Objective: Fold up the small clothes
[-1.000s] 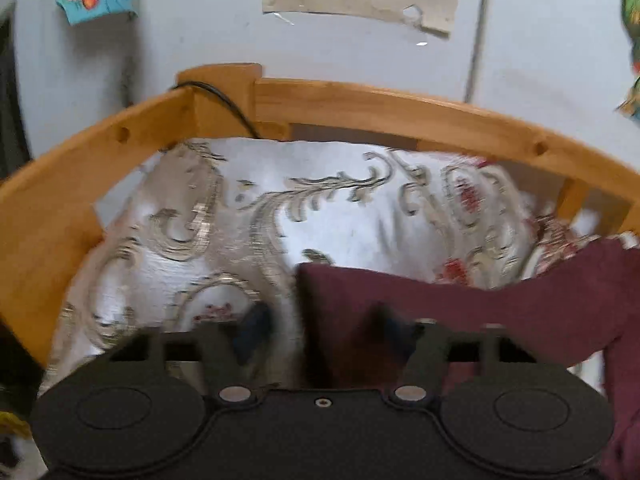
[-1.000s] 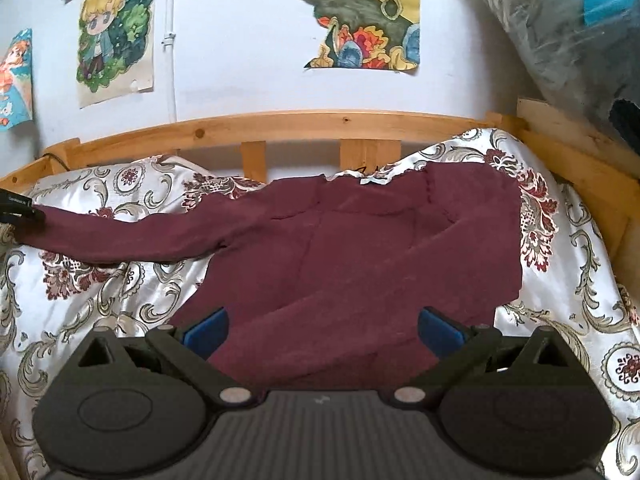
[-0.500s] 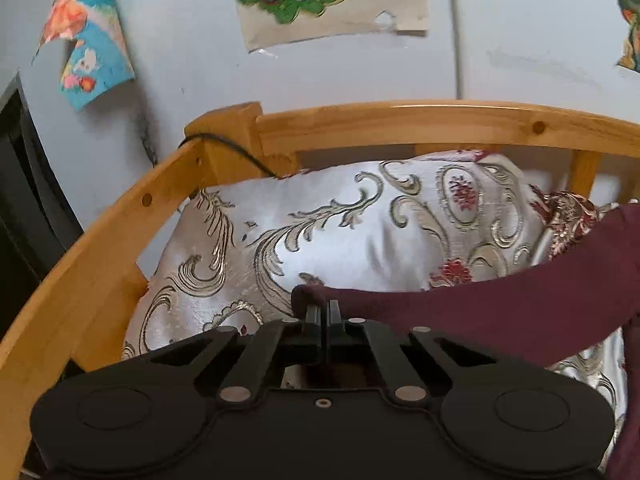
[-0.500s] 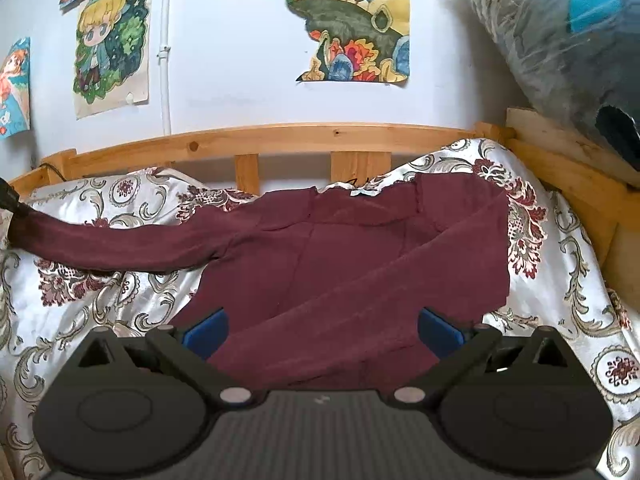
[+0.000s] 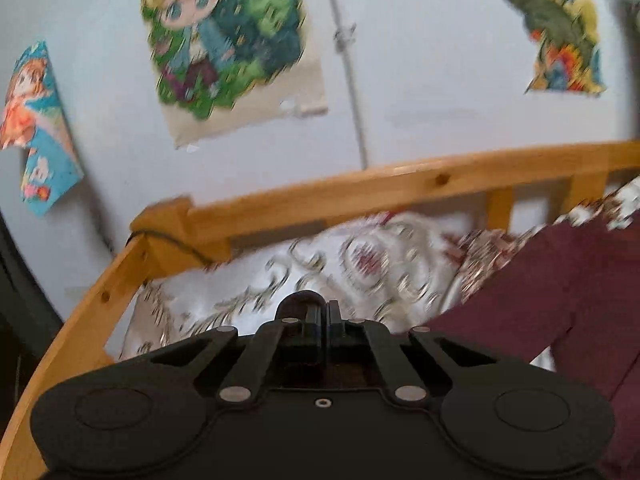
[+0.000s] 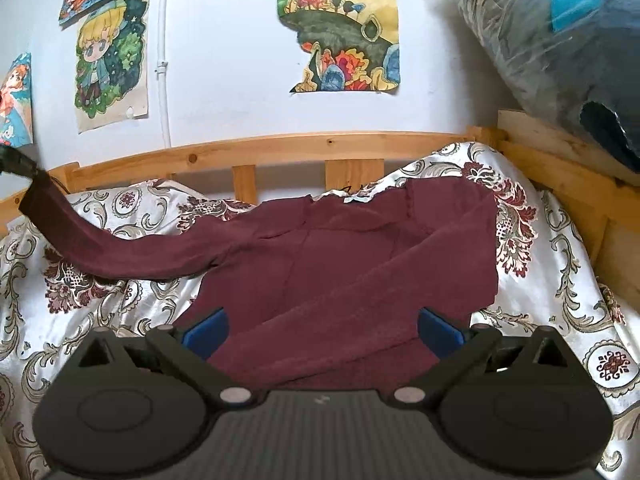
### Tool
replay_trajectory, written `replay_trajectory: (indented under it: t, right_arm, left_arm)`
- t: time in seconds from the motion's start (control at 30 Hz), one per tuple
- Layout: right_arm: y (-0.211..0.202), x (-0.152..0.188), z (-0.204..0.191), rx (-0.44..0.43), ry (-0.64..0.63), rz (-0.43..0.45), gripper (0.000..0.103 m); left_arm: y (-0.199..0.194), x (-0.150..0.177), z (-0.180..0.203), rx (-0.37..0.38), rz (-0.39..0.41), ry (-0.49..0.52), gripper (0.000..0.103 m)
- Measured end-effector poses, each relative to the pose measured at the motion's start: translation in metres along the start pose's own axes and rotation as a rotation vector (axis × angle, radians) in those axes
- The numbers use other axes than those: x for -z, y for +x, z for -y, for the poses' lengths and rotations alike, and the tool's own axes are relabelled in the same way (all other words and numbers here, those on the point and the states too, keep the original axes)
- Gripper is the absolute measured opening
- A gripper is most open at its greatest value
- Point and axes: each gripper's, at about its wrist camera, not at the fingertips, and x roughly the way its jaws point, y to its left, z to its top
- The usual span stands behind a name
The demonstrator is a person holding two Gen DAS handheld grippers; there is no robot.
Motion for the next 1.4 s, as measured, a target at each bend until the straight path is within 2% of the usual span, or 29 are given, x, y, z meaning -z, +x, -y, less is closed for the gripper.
replay_trajectory:
  t: [0.13, 0.33, 0.5, 0.63, 0.73, 0.87, 1.07, 1.1, 1.17, 1.2, 1.23, 1.27, 1.33, 1.4]
  right_arm:
    - [0.007, 0.0, 0.007, -0.017, 0.053, -0.024, 0.103]
    - [0.01, -0.002, 0.025, 0.013, 0.142, -0.064, 0.103]
    - [0.006, -0.001, 0.053, 0.076, 0.212, -0.081, 0.103]
    - [-0.001, 0.001, 0.084, 0.154, 0.262, -0.079, 0.103]
    - [-0.008, 0.001, 0.109, 0.205, 0.301, -0.065, 0.103]
    - [-0.02, 0.005, 0.14, 0.266, 0.373, -0.037, 0.103]
    - [-0.022, 0.007, 0.161, 0.312, 0.427, -0.022, 0.103]
    - [-0.021, 0.007, 0.162, 0.315, 0.428, -0.023, 0.103]
    - [-0.018, 0.007, 0.161, 0.314, 0.424, -0.031, 0.103]
    - [-0.016, 0.008, 0.16, 0.311, 0.421, -0.037, 0.103]
    - [-0.014, 0.008, 0.158, 0.306, 0.415, -0.043, 0.103]
    - [-0.012, 0.009, 0.154, 0.298, 0.403, -0.05, 0.103]
    - [-0.009, 0.009, 0.147, 0.287, 0.374, -0.059, 0.103]
    - [-0.004, 0.01, 0.136, 0.274, 0.333, -0.071, 0.103]
  left_arm:
    - [-0.026, -0.021, 0.027, 0.1, 0.101, 0.013, 0.001]
    - [-0.074, -0.042, 0.1, 0.261, 0.242, 0.123, 0.001]
    - [-0.11, -0.036, 0.168, 0.425, 0.33, 0.196, 0.001]
    - [-0.126, -0.01, 0.228, 0.565, 0.353, 0.248, 0.001]
    - [-0.127, 0.018, 0.274, 0.659, 0.342, 0.284, 0.001]
    - [-0.11, 0.058, 0.328, 0.786, 0.225, 0.281, 0.001]
    - [-0.077, 0.103, 0.357, 0.836, 0.043, 0.244, 0.002]
    - [-0.074, 0.106, 0.358, 0.842, 0.021, 0.244, 0.006]
    - [-0.07, 0.11, 0.354, 0.87, -0.016, 0.25, 0.022]
    - [-0.072, 0.11, 0.35, 0.887, -0.027, 0.255, 0.035]
    - [-0.075, 0.111, 0.346, 0.911, -0.043, 0.262, 0.044]
    - [-0.078, 0.11, 0.34, 0.93, -0.051, 0.27, 0.047]
    - [-0.088, 0.109, 0.332, 0.952, -0.041, 0.297, 0.065]
    - [-0.096, 0.108, 0.318, 0.94, -0.017, 0.319, 0.078]
